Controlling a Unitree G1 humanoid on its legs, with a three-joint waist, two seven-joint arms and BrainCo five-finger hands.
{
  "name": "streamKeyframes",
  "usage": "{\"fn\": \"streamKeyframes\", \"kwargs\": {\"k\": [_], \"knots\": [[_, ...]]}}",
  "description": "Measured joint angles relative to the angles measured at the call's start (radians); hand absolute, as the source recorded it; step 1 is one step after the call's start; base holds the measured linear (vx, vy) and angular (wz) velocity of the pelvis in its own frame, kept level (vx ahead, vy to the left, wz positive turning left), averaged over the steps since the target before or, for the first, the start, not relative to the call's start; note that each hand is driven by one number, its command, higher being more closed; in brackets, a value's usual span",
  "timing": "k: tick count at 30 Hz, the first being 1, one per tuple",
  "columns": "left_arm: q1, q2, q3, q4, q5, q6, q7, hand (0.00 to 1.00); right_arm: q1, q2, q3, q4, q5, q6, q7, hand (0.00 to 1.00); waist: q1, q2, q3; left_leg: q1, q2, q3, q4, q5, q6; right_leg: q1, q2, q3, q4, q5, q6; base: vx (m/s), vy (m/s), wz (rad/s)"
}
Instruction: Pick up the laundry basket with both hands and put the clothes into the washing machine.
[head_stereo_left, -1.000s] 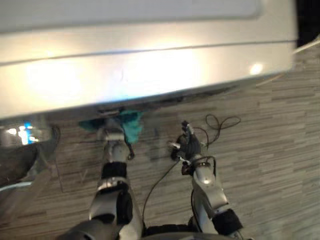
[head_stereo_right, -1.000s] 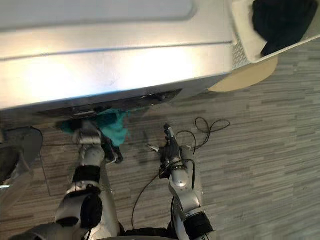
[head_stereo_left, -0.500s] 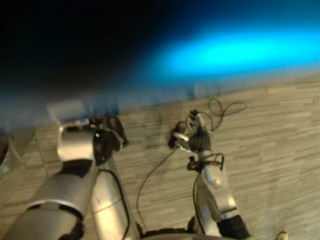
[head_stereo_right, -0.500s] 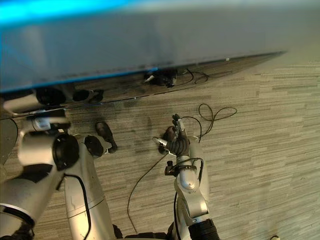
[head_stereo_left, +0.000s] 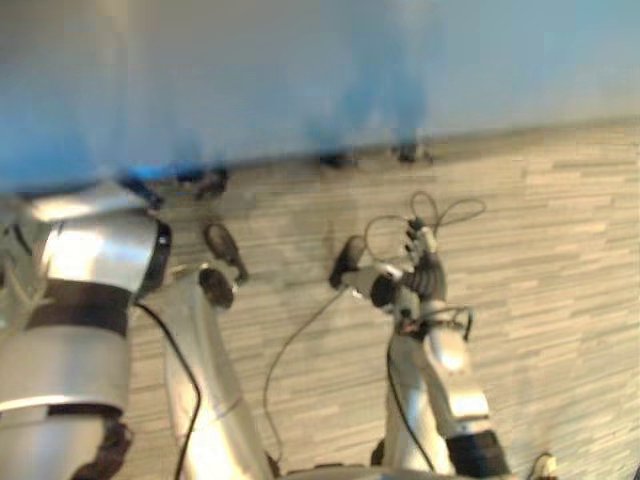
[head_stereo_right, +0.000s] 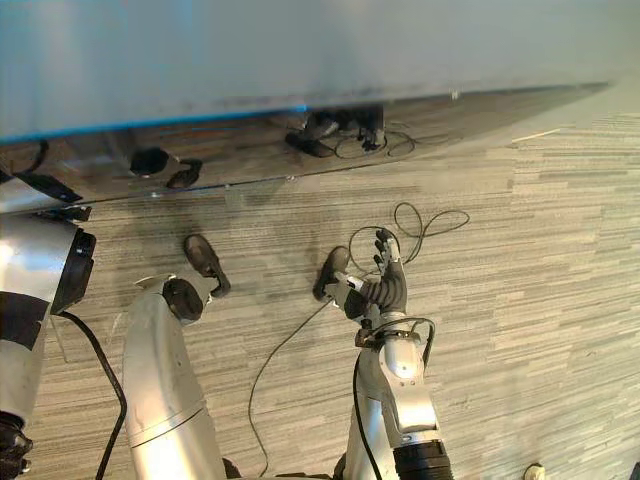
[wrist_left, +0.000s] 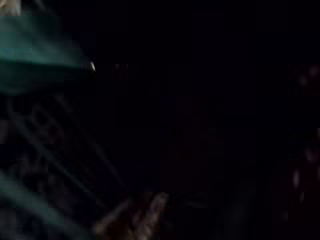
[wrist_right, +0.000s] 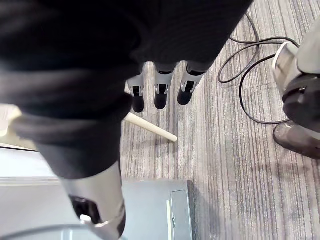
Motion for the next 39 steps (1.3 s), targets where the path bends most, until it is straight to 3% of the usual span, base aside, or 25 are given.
{"fn": "streamKeyframes", "kwargs": {"k": [3,7,12,14,17,25,30,33,34,35,39], "knots": [[-0.007,-0.030,0.002,0.041,0.260,0.070,-0.040,0.00,0.029,0.005,0.041,-0.016,-0.001,-0.013,0.001,0.00,-0.009,0.000,0.000,0.001,0.004,0.025,-0.012,0.000,0.000,-0.004,-0.001,0.009,-0.027,0.023,0.010,-0.08,0.038,-0.07],[-0.002,-0.076,0.035,0.057,0.372,0.095,-0.042,0.00,0.046,0.004,0.064,-0.016,-0.002,-0.025,0.001,0.00,-0.011,0.000,0.000,0.005,0.015,0.042,-0.012,0.002,0.003,-0.003,-0.001,0.013,-0.037,0.037,0.013,-0.06,0.018,-0.06],[0.115,-0.136,0.132,0.056,0.428,0.125,-0.039,0.00,0.062,0.003,0.070,-0.015,-0.002,-0.026,0.001,0.00,-0.013,0.000,0.000,0.006,0.021,0.031,0.024,-0.008,0.020,-0.004,-0.005,0.018,0.009,0.028,0.012,-0.06,-0.012,0.01],[0.210,-0.168,0.191,0.056,0.434,0.151,-0.036,0.00,0.072,0.002,0.080,-0.014,-0.011,-0.026,0.002,0.00,-0.013,0.000,0.000,0.000,0.024,0.017,0.066,-0.020,0.034,-0.009,-0.007,0.025,0.063,-0.007,0.010,-0.03,-0.036,0.07],[0.295,-0.208,0.259,0.049,0.434,0.178,-0.002,0.00,0.074,0.002,0.095,0.008,-0.038,-0.026,0.000,0.00,-0.005,0.000,0.000,-0.018,0.025,-0.015,0.124,-0.037,0.028,-0.016,-0.023,0.024,0.141,-0.054,0.004,-0.01,-0.053,0.14],[0.482,-0.180,0.329,-0.181,0.440,0.198,0.123,0.00,0.088,-0.004,0.121,0.041,-0.079,-0.032,-0.001,0.00,0.013,0.000,0.000,-0.015,0.024,-0.056,0.145,-0.035,0.009,0.003,-0.036,-0.003,0.203,-0.100,-0.025,-0.01,-0.068,0.10],[0.832,-0.191,0.382,-0.482,0.432,0.174,0.133,0.00,0.103,-0.015,0.112,0.102,-0.116,-0.017,-0.001,0.00,0.023,0.002,-0.001,0.164,0.014,-0.033,0.040,-0.017,-0.020,0.172,-0.028,-0.028,0.115,-0.102,-0.029,0.04,-0.054,0.13],[1.117,-0.264,0.461,-0.611,0.393,0.142,0.115,0.00,0.115,-0.029,0.104,0.131,-0.130,0.007,0.010,0.00,0.037,0.012,-0.014,0.340,-0.004,-0.006,-0.085,0.004,-0.054,0.334,-0.014,-0.050,0.008,-0.097,-0.025,0.09,-0.095,0.20],[1.279,-0.331,0.482,-0.647,0.339,0.120,0.073,0.00,0.135,-0.046,0.103,0.160,-0.158,0.038,0.033,0.00,0.059,0.039,-0.048,0.444,-0.008,0.000,-0.151,0.017,-0.069,0.446,0.000,-0.075,-0.063,-0.091,-0.022,0.11,-0.070,0.18],[1.307,-0.343,0.483,-0.652,0.335,0.116,0.067,0.00,0.140,-0.048,0.102,0.167,-0.160,0.043,0.038,0.00,0.061,0.041,-0.058,0.461,-0.011,0.003,-0.163,0.019,-0.071,0.462,0.000,-0.077,-0.073,-0.091,-0.022,0.17,-0.084,0.27],[1.582,-0.465,0.471,-0.668,0.250,0.060,-0.009,0.00,0.155,-0.071,0.098,0.262,-0.201,0.082,0.081,0.00,0.070,0.080,-0.132,0.735,-0.059,0.055,-0.344,0.052,-0.083,0.717,-0.001,-0.102,-0.229,-0.078,0.007,0.16,-0.050,0.23]]}}
